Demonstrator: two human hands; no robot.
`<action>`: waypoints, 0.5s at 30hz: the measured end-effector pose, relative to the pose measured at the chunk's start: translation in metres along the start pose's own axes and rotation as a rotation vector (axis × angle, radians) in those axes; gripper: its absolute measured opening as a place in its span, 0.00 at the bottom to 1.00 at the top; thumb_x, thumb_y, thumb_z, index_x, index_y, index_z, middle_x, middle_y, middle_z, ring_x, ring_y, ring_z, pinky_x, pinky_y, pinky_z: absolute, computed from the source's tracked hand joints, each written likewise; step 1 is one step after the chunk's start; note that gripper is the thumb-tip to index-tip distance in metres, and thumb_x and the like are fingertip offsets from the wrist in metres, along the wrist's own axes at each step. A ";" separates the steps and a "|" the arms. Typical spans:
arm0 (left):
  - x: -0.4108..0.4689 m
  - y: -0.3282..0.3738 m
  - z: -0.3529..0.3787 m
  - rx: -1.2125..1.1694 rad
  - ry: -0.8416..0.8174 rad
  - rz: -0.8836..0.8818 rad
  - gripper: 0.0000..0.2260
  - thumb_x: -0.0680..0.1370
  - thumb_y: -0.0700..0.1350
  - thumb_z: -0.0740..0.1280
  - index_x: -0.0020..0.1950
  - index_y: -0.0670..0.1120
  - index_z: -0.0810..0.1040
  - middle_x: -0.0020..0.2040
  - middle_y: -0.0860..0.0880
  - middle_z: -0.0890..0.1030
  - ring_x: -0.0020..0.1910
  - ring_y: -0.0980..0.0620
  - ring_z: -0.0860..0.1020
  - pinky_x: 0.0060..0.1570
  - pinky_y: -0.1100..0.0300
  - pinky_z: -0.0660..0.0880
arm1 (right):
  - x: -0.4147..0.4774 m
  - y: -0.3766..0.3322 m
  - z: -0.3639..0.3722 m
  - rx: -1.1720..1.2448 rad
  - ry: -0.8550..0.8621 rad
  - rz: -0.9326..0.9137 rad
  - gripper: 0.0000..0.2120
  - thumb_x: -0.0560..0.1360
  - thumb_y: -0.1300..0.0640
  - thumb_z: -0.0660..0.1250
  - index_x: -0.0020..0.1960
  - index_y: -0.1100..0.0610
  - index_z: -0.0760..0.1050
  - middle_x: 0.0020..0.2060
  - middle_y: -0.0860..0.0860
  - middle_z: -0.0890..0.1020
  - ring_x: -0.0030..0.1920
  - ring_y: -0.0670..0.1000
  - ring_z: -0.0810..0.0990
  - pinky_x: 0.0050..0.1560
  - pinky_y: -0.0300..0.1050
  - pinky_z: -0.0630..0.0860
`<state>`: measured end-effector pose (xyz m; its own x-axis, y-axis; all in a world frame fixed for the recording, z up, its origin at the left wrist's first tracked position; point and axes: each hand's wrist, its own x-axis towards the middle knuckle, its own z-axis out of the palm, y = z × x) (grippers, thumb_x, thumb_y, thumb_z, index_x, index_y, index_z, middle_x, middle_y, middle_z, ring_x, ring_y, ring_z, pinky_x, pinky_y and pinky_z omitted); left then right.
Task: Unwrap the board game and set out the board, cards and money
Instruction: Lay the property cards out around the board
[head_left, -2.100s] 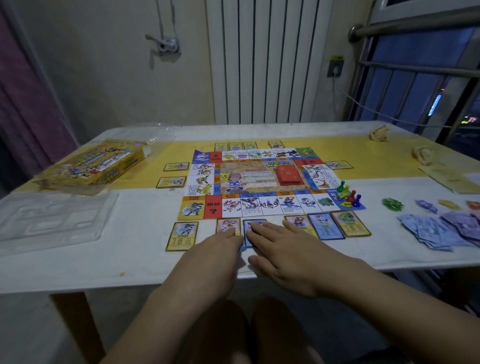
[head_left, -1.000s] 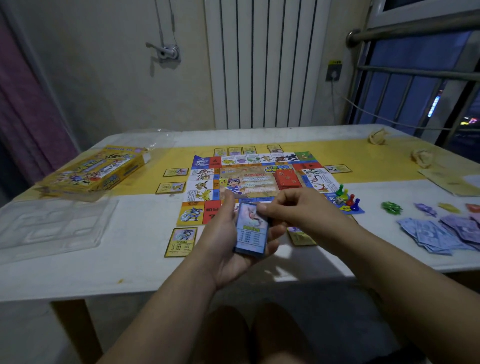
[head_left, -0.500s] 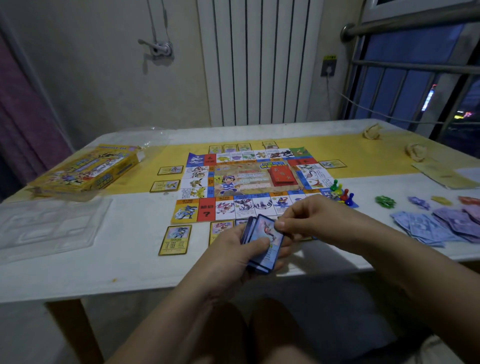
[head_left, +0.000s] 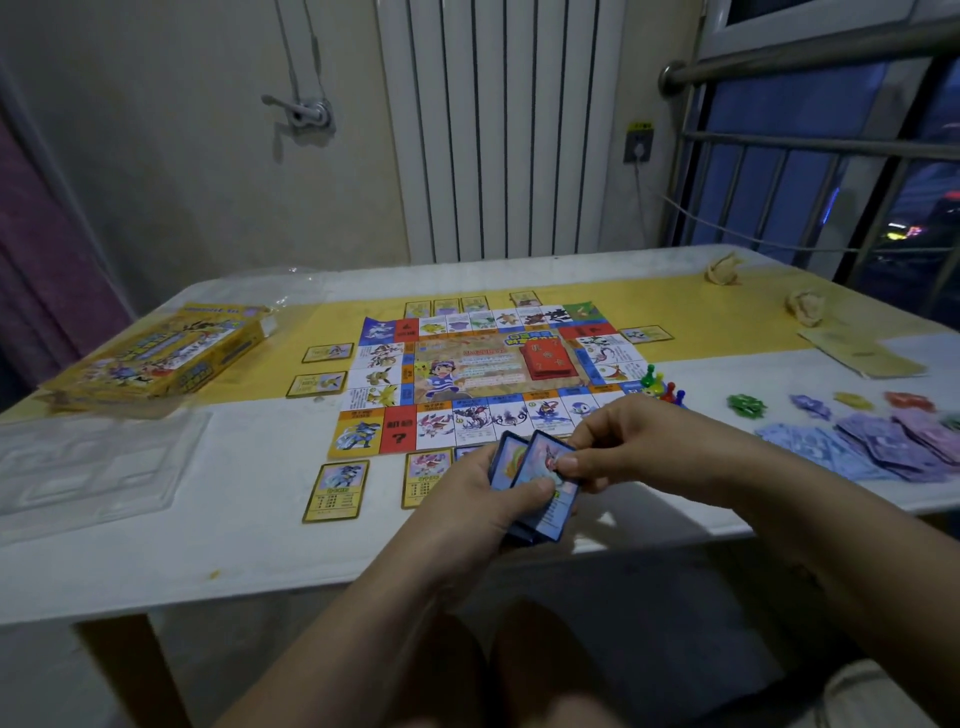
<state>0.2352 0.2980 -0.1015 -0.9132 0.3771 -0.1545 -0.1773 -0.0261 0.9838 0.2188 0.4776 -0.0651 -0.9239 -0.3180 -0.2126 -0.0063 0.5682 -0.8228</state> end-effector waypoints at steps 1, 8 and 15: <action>0.001 0.001 0.001 -0.003 -0.010 -0.008 0.08 0.77 0.38 0.67 0.52 0.49 0.77 0.44 0.47 0.84 0.45 0.49 0.82 0.47 0.53 0.79 | 0.000 0.000 -0.002 0.009 -0.008 0.007 0.09 0.71 0.53 0.70 0.43 0.59 0.81 0.33 0.50 0.82 0.35 0.43 0.77 0.49 0.45 0.77; 0.015 0.018 0.008 -0.110 0.021 0.046 0.10 0.78 0.36 0.64 0.54 0.51 0.75 0.47 0.48 0.82 0.41 0.53 0.81 0.36 0.62 0.78 | 0.001 -0.003 -0.003 0.279 0.097 0.017 0.14 0.63 0.50 0.72 0.44 0.57 0.78 0.37 0.51 0.82 0.36 0.45 0.79 0.42 0.41 0.77; 0.048 0.031 0.025 -0.287 0.059 0.080 0.15 0.76 0.30 0.64 0.61 0.43 0.73 0.47 0.43 0.84 0.39 0.50 0.83 0.36 0.57 0.80 | 0.002 0.005 -0.004 0.478 0.291 -0.046 0.07 0.72 0.64 0.70 0.38 0.57 0.74 0.35 0.54 0.81 0.36 0.50 0.80 0.41 0.43 0.77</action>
<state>0.1955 0.3386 -0.0760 -0.9468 0.3089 -0.0906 -0.1925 -0.3176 0.9285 0.2153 0.4829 -0.0677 -0.9947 -0.0732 -0.0721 0.0622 0.1296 -0.9896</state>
